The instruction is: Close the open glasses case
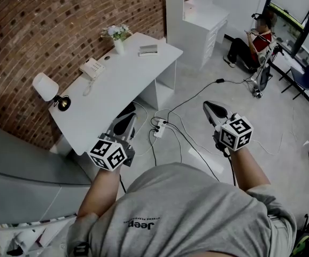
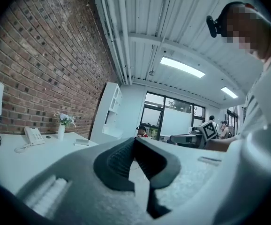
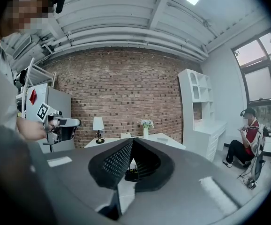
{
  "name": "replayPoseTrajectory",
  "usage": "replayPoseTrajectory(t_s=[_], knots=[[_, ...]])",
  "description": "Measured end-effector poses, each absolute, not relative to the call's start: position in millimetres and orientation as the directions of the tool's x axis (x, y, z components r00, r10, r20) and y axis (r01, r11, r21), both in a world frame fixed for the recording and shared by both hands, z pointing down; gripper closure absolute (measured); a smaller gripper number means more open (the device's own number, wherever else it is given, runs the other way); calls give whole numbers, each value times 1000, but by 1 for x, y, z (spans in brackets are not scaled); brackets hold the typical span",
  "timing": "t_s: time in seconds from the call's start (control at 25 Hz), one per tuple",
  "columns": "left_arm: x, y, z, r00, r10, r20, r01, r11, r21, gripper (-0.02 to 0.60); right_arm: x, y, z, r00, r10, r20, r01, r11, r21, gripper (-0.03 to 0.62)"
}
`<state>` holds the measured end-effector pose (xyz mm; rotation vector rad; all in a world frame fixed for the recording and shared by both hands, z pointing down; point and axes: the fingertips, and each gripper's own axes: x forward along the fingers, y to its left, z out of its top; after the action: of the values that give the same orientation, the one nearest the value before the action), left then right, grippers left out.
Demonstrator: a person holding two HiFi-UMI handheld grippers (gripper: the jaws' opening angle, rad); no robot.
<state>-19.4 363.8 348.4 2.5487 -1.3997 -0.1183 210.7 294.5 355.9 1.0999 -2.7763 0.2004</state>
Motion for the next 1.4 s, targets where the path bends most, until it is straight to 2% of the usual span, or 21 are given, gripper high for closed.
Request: replayPoseTrajectory(t_s=[0.36, 0.68, 1.04, 1.4], knots=[[41, 359, 348, 516, -856, 35, -838, -496, 228, 583, 274, 281, 357, -734, -656, 175, -673, 737, -63, 585], [27, 326, 352, 501, -864, 41, -845, -479, 237, 583, 271, 251, 365, -736, -651, 185, -671, 738, -75, 585], [-30, 221, 371, 584, -812, 12, -786, -561, 260, 583, 221, 165, 373, -684, -706, 182, -725, 687, -57, 585], [-123, 79, 363, 690, -724, 19, -705, -666, 246, 583, 105, 53, 347, -658, -741, 136, -751, 659, -42, 585]])
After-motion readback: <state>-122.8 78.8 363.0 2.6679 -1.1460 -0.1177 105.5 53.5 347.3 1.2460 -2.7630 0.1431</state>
